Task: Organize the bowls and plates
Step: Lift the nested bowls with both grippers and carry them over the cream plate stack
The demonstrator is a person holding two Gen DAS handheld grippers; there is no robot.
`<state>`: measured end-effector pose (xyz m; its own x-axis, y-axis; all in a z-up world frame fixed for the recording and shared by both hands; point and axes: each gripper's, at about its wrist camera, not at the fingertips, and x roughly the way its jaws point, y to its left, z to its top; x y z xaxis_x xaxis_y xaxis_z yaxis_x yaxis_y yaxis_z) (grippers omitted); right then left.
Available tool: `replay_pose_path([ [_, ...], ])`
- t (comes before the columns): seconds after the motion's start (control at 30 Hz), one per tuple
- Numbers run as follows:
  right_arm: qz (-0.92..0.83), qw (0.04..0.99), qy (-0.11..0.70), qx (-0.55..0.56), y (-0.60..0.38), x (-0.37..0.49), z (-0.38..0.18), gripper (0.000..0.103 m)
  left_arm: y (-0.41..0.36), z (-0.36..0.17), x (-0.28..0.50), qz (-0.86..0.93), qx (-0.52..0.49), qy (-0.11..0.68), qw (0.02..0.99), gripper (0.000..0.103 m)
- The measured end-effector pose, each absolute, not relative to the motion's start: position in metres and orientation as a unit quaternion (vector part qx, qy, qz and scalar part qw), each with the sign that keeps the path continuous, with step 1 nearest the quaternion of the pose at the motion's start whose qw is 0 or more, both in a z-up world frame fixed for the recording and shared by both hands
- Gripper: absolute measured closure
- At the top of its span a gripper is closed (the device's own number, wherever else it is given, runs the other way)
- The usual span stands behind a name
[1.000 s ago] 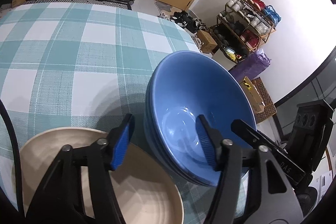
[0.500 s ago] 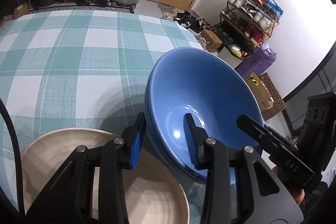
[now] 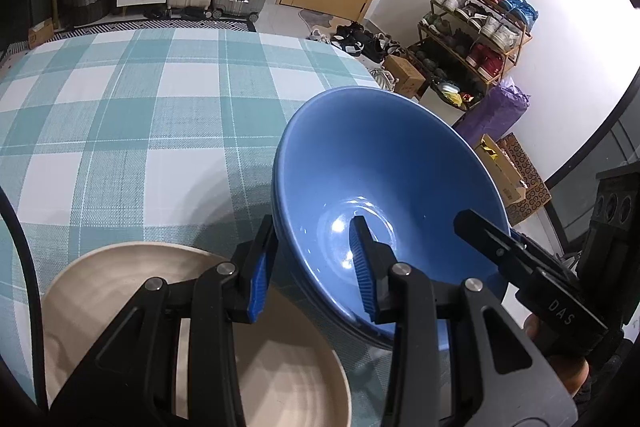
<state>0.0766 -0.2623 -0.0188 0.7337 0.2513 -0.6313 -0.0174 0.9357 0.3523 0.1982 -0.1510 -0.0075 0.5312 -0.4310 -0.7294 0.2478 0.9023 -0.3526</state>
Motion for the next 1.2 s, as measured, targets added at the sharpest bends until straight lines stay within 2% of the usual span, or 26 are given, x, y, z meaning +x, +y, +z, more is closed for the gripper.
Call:
replay_pose_path([
  [0.53,0.067,0.929,0.331,0.152,-0.267,0.047,0.011,0.058,-0.158,0.029,0.167,-0.209,-0.094,0.414,0.881,0.07],
  [1.2,0.072,0.941,0.304,0.127,-0.244,-0.001,0.057,0.058,-0.139,0.084,0.092,-0.2,-0.089,0.381,0.898,0.07],
])
